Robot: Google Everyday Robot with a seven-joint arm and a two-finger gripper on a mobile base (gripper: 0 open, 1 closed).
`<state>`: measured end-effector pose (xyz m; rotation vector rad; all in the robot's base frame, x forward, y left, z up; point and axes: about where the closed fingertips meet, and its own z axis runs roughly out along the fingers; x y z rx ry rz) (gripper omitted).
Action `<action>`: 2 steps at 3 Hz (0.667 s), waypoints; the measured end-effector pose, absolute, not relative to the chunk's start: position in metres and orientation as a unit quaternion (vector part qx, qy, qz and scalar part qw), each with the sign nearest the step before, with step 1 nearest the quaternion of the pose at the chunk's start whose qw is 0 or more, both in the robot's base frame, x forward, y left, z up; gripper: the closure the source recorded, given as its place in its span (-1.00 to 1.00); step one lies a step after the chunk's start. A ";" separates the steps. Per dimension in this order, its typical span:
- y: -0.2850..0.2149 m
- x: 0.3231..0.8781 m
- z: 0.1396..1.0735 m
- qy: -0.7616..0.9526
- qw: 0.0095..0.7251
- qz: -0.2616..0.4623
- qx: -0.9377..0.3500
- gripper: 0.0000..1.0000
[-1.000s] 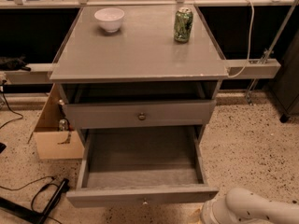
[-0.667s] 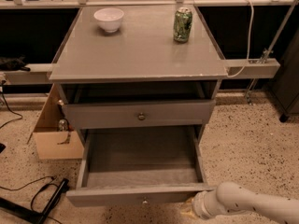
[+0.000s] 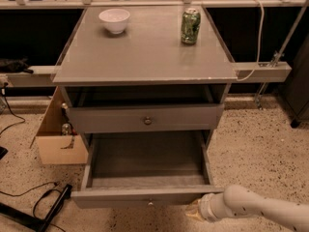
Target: Close middle drawer
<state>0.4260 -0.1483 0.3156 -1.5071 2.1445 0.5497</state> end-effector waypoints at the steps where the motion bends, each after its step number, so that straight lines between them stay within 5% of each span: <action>1: -0.150 0.446 0.319 0.778 0.244 0.189 -0.547 1.00; 2: -0.152 0.455 0.321 0.777 0.251 0.183 -0.547 1.00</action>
Offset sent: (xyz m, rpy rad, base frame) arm 0.2420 -0.0276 0.0578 -0.0193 -0.3857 -0.1219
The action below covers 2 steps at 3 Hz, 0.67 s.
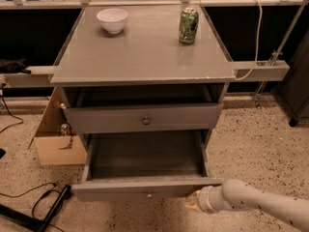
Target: Close middle drawer
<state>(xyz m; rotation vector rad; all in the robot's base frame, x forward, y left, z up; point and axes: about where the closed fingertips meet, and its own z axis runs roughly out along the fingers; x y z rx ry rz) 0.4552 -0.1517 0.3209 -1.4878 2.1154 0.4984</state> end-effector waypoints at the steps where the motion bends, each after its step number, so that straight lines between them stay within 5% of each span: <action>1: -0.155 0.479 0.330 0.777 0.266 0.167 -0.546 1.00; 2: -0.163 0.520 0.347 0.778 0.292 0.140 -0.539 1.00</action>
Offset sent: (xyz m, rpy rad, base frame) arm 0.2617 -0.0513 0.1173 -0.0675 -0.4201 -0.2080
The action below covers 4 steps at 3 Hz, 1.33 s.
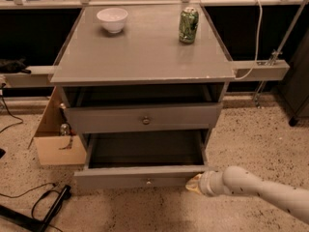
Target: Close middle drawer
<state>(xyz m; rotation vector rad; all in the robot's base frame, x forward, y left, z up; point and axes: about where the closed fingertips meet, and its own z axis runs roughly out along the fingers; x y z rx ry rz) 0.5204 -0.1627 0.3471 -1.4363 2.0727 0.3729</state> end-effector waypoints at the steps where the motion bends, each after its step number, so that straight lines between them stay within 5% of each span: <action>1: -0.163 0.519 0.347 0.778 0.292 0.140 -0.539 1.00; 2: -0.188 0.593 0.376 0.785 0.332 0.093 -0.515 1.00; 4: -0.210 0.640 0.398 0.790 0.359 0.058 -0.494 1.00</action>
Offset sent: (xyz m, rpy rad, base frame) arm 0.2039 -0.0735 0.0890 -0.0455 -0.2970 -0.2323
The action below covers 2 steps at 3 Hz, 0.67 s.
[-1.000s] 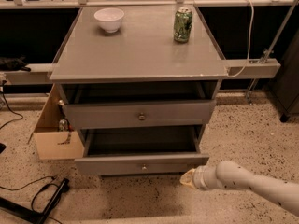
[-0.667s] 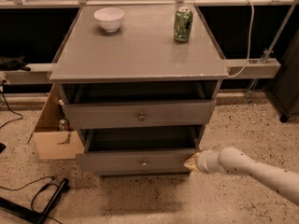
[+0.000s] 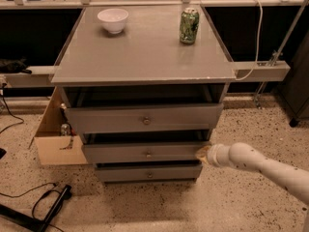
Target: Close middle drawer
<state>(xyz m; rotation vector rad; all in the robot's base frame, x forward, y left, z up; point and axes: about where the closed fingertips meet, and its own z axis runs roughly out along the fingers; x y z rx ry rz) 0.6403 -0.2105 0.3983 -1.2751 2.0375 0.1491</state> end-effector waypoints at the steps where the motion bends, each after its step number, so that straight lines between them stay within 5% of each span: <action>1: -0.232 0.678 0.413 0.799 0.378 0.036 -0.467 1.00; 2: -0.230 0.673 0.413 0.797 0.374 0.039 -0.472 1.00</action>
Offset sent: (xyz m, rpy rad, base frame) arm 0.0822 -0.0485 0.0343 0.0143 -0.0879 -0.1492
